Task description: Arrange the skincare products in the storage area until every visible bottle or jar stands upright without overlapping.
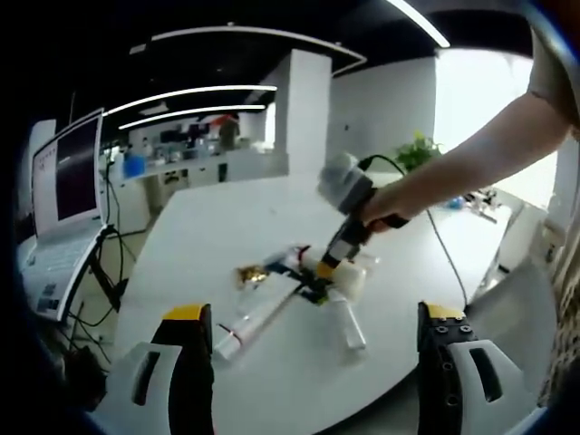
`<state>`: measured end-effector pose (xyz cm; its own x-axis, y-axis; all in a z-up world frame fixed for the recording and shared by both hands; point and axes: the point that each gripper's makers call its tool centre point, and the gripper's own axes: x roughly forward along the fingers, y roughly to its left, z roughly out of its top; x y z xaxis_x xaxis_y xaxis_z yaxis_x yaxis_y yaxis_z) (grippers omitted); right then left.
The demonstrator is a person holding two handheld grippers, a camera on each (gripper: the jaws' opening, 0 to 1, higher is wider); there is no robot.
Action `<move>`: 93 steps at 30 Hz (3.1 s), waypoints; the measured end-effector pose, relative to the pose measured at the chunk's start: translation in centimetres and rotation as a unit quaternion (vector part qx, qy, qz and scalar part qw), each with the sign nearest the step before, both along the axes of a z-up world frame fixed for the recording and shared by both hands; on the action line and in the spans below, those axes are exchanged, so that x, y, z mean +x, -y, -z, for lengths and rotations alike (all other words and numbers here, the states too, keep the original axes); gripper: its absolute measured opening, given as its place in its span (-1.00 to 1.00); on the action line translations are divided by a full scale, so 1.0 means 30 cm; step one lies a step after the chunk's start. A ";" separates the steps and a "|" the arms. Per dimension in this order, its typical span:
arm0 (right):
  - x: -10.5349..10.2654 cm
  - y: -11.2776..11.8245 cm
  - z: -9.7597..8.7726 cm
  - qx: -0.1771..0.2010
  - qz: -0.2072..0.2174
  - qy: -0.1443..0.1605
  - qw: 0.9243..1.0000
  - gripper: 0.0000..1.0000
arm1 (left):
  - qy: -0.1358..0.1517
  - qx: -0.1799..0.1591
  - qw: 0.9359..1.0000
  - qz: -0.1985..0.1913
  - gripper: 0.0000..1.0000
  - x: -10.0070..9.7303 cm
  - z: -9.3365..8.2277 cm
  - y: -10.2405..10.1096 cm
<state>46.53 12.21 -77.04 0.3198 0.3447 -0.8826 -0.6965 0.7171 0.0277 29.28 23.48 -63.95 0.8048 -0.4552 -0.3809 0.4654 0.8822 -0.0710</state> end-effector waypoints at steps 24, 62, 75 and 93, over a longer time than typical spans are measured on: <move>0.027 0.012 0.030 0.006 0.060 -0.013 0.998 -0.43 | 0.004 0.016 1.000 -0.006 0.83 0.001 0.005 -0.007; -0.099 0.133 -0.296 0.171 0.050 0.101 0.979 -0.45 | 0.015 0.053 0.998 0.035 0.80 -0.022 0.008 0.042; -0.187 0.170 -0.427 0.270 0.052 0.118 0.954 -0.46 | -0.030 0.059 0.991 0.114 0.83 -0.054 0.041 0.133; -0.378 0.192 -0.615 0.386 0.024 0.143 0.911 -0.46 | -0.010 -0.033 0.976 0.214 0.84 0.025 -0.112 0.390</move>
<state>35.18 6.44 -58.59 0.5299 0.8069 -0.2610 -0.7230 0.5906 0.3584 30.04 11.79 -60.59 0.5278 -0.7720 -0.3540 0.7885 0.6004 -0.1337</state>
